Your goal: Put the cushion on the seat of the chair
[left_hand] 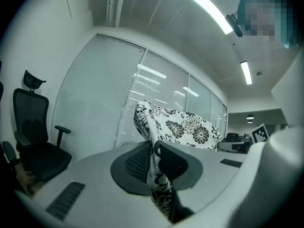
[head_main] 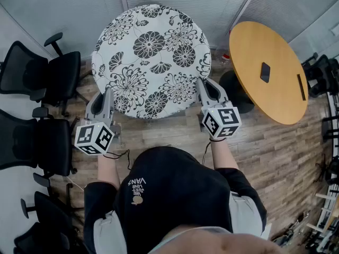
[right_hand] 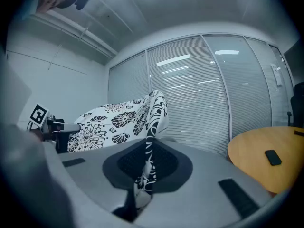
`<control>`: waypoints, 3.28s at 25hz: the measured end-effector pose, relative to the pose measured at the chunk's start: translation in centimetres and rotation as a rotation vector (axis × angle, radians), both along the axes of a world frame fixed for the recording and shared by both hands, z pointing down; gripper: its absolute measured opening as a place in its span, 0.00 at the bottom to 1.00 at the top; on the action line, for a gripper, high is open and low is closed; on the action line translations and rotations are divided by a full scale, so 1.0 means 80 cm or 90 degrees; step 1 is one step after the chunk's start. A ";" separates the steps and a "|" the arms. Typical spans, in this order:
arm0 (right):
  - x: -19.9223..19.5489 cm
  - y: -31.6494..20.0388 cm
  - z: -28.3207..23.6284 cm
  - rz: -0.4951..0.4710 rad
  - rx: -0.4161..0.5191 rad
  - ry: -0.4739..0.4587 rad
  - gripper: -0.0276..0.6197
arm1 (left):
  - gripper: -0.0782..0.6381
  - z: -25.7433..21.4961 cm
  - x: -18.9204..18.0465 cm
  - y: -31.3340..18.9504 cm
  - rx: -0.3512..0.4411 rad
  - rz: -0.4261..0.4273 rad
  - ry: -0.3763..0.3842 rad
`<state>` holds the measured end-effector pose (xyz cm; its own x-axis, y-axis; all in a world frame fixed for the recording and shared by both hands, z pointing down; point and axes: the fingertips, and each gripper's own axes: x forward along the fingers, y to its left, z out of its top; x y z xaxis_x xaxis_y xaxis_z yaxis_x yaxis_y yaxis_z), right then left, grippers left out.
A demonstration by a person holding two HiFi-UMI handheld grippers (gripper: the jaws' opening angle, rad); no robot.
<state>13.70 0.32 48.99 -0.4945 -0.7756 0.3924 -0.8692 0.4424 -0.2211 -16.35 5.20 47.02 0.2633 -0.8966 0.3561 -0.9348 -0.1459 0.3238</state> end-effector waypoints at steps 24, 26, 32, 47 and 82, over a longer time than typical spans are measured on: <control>0.002 0.002 -0.008 0.021 -0.015 -0.018 0.09 | 0.17 -0.006 -0.002 -0.008 -0.012 0.013 0.004; 0.002 0.004 -0.008 0.029 -0.017 -0.014 0.09 | 0.17 -0.006 -0.003 -0.011 -0.012 0.023 0.007; -0.004 0.010 -0.005 0.042 -0.020 -0.006 0.09 | 0.17 -0.003 -0.009 -0.015 -0.011 0.039 0.013; 0.002 0.011 0.001 0.042 0.007 -0.010 0.09 | 0.17 0.003 -0.006 -0.011 0.015 0.038 0.009; 0.000 0.007 -0.006 0.021 0.021 -0.011 0.09 | 0.17 -0.004 0.000 -0.005 0.030 0.023 0.001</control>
